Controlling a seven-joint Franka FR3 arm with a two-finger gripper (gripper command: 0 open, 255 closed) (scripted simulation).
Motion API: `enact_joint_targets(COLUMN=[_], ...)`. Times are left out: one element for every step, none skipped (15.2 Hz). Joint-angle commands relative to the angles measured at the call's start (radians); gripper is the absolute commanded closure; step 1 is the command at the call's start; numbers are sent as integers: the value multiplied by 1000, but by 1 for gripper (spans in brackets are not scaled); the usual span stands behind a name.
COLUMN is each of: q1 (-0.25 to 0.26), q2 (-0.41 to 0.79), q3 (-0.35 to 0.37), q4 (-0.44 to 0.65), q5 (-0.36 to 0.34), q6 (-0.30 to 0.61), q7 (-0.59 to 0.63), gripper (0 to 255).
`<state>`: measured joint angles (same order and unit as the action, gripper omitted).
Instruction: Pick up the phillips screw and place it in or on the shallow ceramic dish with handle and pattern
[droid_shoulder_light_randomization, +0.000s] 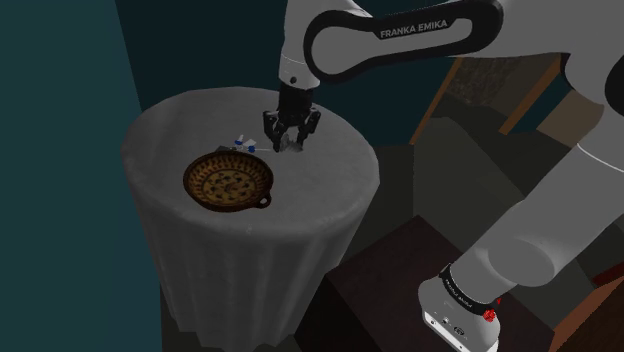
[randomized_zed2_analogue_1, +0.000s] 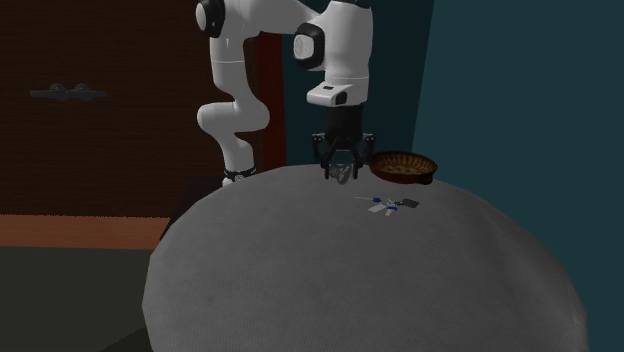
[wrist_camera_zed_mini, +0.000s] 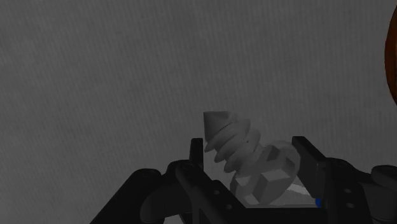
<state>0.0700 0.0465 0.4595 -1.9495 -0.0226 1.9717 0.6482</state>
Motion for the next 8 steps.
enact_joint_targets(q1=[-1,-1,-2,-2,-2,-2,-2,-2], q2=[-13,-16,-19,-21,-24,-26,-28,-30], q3=[0,0,0,-1,-1,-1,-1,-1], q4=[18,28,38,49,60,71,82,94], q5=[6,8,9,11,12,13,14,15], q6=[-29,-42,-55,-68,-81,-94,-108,-121], q7=[-4,-5,-6,-7,-8,-9,-10,-10], gripper=[255,255,255,255,255,255,255,255])
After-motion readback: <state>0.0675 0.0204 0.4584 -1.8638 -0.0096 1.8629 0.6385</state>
